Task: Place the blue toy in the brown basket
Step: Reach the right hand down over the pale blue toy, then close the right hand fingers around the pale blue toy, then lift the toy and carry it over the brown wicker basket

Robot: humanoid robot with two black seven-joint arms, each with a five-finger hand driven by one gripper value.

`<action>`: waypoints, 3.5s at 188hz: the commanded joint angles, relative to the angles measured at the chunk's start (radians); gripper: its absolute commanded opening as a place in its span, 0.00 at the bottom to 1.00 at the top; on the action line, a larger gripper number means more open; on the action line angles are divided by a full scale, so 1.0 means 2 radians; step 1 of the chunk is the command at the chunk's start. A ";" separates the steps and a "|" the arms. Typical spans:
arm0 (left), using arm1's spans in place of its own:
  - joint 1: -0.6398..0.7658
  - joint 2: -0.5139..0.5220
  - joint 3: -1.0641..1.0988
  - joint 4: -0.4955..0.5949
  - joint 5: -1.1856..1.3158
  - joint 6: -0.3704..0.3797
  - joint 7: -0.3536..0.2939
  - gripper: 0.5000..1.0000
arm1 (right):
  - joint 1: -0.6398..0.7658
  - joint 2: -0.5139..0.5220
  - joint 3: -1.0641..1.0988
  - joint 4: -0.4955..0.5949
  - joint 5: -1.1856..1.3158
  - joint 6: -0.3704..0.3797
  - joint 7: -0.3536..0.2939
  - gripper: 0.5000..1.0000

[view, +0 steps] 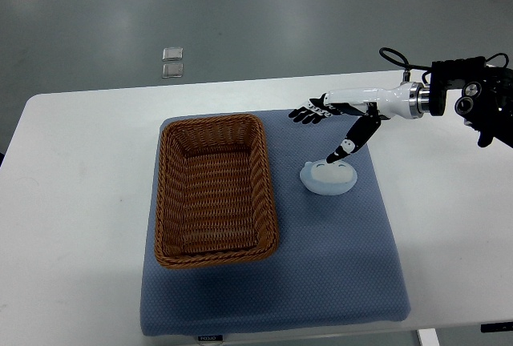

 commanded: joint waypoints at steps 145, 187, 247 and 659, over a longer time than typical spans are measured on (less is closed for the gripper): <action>0.000 0.000 0.000 0.000 0.000 0.000 0.000 1.00 | -0.094 -0.011 -0.002 0.039 -0.007 -0.099 0.044 0.83; 0.000 0.000 0.000 0.000 0.000 0.000 0.000 1.00 | -0.111 0.004 -0.015 0.037 -0.030 -0.165 0.044 0.83; 0.000 0.000 0.000 0.000 0.000 0.000 0.000 1.00 | -0.121 0.003 -0.046 0.032 -0.037 -0.257 0.045 0.81; 0.000 0.000 0.000 0.000 0.000 0.000 0.000 1.00 | 0.001 0.150 -0.049 0.024 -0.057 -0.286 0.094 0.00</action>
